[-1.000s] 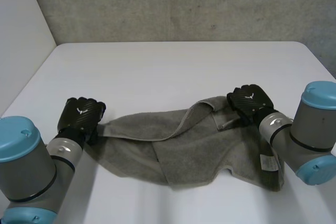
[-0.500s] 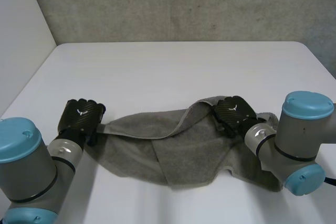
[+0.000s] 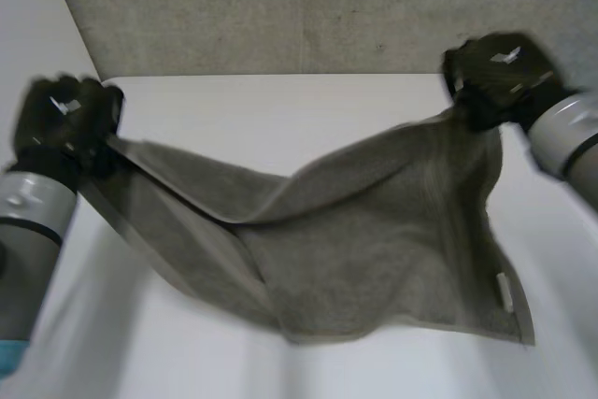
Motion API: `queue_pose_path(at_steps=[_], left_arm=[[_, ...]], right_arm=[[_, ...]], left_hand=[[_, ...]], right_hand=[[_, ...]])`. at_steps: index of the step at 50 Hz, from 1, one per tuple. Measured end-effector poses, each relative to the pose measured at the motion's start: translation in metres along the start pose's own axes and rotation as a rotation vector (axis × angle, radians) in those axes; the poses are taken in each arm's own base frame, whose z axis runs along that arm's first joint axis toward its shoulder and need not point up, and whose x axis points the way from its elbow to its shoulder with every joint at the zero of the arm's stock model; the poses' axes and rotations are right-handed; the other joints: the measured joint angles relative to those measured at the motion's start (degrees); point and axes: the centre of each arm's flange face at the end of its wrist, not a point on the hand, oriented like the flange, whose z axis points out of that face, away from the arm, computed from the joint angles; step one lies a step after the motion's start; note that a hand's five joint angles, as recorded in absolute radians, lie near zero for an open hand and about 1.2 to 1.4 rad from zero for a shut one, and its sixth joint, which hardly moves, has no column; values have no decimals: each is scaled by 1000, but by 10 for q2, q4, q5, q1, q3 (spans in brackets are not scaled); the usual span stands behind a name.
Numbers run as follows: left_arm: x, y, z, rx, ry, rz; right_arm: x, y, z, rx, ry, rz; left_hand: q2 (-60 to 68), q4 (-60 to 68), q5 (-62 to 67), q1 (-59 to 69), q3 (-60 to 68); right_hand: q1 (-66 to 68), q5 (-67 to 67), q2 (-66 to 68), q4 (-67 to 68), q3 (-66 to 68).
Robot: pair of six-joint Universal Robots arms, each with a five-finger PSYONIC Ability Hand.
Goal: Fold the towel.
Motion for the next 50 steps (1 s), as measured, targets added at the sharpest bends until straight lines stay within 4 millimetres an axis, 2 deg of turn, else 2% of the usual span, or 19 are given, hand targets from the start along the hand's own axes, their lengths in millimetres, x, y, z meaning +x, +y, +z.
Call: queue_pose_path(at_steps=[5,10,14,19,20,22,24,28,30,33,34,35,36,40,42,44,46,48,50], left_arm=[[-15,-37,-9,32,24,-3],[-13,-42,-19,-45,102,-4],[-8,-30,-20,-129,147,-7],[2,6,-13,-268,190,-14],[5,17,-9,-306,202,-16],[9,27,-4,-335,211,-18],[15,42,8,-367,225,-20],[18,46,28,-354,226,-19],[17,35,49,-292,208,-18],[8,4,77,-158,164,-16],[3,-14,88,-91,139,-17],[0,-22,92,-56,125,-17],[-7,-45,102,32,88,-21],[-39,-121,114,337,-67,-59],[-53,-150,111,462,-136,-91],[-60,-164,107,524,-168,-113],[-63,-169,101,560,-185,-141],[-61,-163,98,551,-179,-154],[-55,-148,95,510,-157,-162]], right_arm=[[38,-26,-24,-90,47,-95],[50,-27,-37,-179,30,-204],[46,-17,-39,-227,-7,-230],[37,9,-29,-269,-56,-215],[33,19,-23,-276,-71,-206],[29,26,-18,-277,-81,-201],[22,38,-3,-262,-97,-200],[17,41,16,-209,-90,-213],[19,32,33,-117,-48,-231],[27,8,55,59,47,-243],[33,-6,61,150,98,-241],[36,-13,63,192,121,-238],[45,-34,65,310,181,-227],[69,-98,50,644,314,-160],[76,-115,40,716,328,-125],[79,-117,35,720,317,-105],[79,-112,33,682,283,-84],[77,-106,33,642,252,-74],[72,-94,34,585,210,-64]], left_hand=[[0,0,0,0,0],[0,0,0,0,0],[0,0,0,0,1],[0,0,0,0,1],[0,0,0,0,1],[0,0,0,0,1],[0,0,0,0,1],[0,0,0,0,1],[0,0,0,0,2],[0,0,0,0,2],[0,0,0,0,2],[0,0,0,0,2],[0,0,0,0,2],[0,0,0,0,2],[0,0,0,0,3],[0,0,0,0,3],[0,0,3,0,3],[0,0,5,0,3],[0,0,5,0,3]], right_hand=[[0,0,0,0,2],[0,0,2,0,2],[0,0,2,0,2],[0,0,2,0,2],[0,0,2,0,2],[0,0,2,0,2],[0,0,2,0,3],[0,0,2,0,5],[1,-1,2,0,5],[1,-1,2,0,5],[1,-1,3,0,5],[1,-1,5,0,5],[1,-1,7,0,5],[1,-1,7,0,5],[1,-1,7,0,5],[1,-1,7,0,5],[1,-1,7,0,5],[1,-1,7,0,5],[1,-1,8,0,5]])
